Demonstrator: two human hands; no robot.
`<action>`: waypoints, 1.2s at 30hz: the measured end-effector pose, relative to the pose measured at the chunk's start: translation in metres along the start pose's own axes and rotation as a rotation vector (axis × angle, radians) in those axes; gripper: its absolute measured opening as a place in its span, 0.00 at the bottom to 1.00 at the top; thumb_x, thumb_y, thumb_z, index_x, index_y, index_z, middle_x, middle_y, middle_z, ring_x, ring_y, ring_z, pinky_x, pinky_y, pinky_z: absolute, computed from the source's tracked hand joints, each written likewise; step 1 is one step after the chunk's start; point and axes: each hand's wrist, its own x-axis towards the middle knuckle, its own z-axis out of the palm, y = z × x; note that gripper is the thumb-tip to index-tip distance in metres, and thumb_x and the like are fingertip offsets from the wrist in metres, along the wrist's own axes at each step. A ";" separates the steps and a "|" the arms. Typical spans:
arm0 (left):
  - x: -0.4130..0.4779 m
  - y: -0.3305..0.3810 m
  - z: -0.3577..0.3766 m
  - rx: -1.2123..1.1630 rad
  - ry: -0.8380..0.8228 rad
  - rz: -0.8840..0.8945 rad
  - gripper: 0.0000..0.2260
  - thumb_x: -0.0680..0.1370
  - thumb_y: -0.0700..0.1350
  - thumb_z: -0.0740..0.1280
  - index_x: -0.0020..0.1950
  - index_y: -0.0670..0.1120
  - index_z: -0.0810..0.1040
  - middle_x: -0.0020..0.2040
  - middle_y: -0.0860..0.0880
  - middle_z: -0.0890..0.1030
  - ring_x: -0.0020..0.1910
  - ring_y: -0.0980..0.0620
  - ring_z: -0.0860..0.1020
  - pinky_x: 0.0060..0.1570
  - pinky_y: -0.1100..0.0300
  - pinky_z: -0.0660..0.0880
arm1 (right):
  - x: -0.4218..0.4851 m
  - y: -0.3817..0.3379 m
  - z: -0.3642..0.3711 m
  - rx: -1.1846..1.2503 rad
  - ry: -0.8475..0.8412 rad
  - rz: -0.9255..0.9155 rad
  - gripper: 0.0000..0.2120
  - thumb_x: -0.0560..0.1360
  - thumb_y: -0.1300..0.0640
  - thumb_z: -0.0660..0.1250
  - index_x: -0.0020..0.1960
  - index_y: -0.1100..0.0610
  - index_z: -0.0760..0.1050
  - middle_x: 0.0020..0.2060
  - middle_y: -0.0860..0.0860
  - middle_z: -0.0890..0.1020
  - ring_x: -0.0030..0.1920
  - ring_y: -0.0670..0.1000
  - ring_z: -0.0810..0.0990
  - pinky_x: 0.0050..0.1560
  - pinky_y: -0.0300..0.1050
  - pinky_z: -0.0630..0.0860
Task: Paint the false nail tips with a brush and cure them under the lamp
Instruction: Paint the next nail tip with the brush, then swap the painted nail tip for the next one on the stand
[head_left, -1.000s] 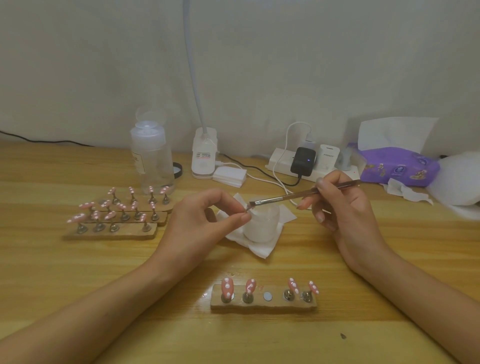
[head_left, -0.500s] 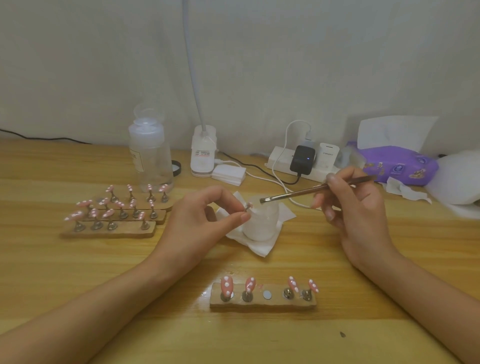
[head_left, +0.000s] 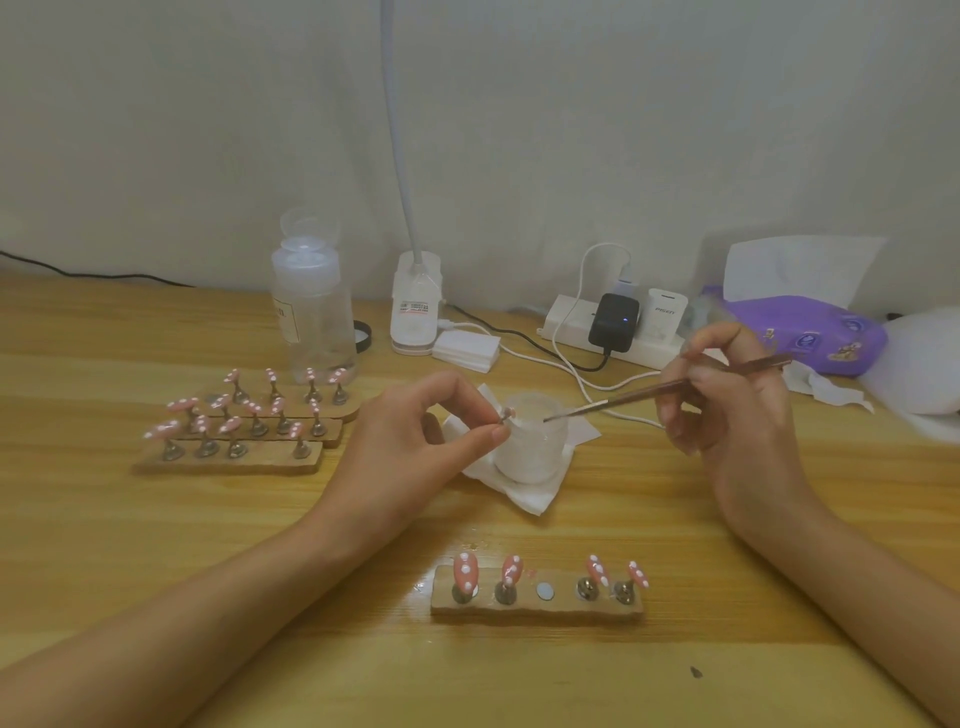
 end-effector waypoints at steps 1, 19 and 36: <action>0.000 0.000 0.000 0.002 -0.001 0.003 0.05 0.73 0.46 0.75 0.40 0.53 0.81 0.41 0.61 0.83 0.26 0.60 0.68 0.29 0.71 0.67 | 0.000 0.001 -0.001 -0.011 -0.005 -0.010 0.07 0.73 0.62 0.59 0.45 0.51 0.71 0.30 0.48 0.77 0.28 0.47 0.73 0.24 0.36 0.65; -0.001 0.049 -0.023 -0.167 0.167 0.263 0.03 0.78 0.43 0.71 0.48 0.50 0.79 0.48 0.53 0.86 0.39 0.59 0.82 0.33 0.70 0.74 | 0.006 0.005 -0.006 0.222 0.104 0.249 0.12 0.78 0.63 0.51 0.47 0.52 0.72 0.28 0.47 0.73 0.27 0.44 0.68 0.24 0.35 0.62; -0.059 0.046 0.011 0.318 -0.262 0.254 0.02 0.71 0.55 0.72 0.42 0.59 0.82 0.55 0.62 0.76 0.60 0.57 0.68 0.61 0.51 0.68 | 0.010 0.007 -0.006 0.224 0.161 0.316 0.10 0.79 0.62 0.54 0.50 0.51 0.72 0.26 0.48 0.72 0.26 0.45 0.68 0.24 0.36 0.63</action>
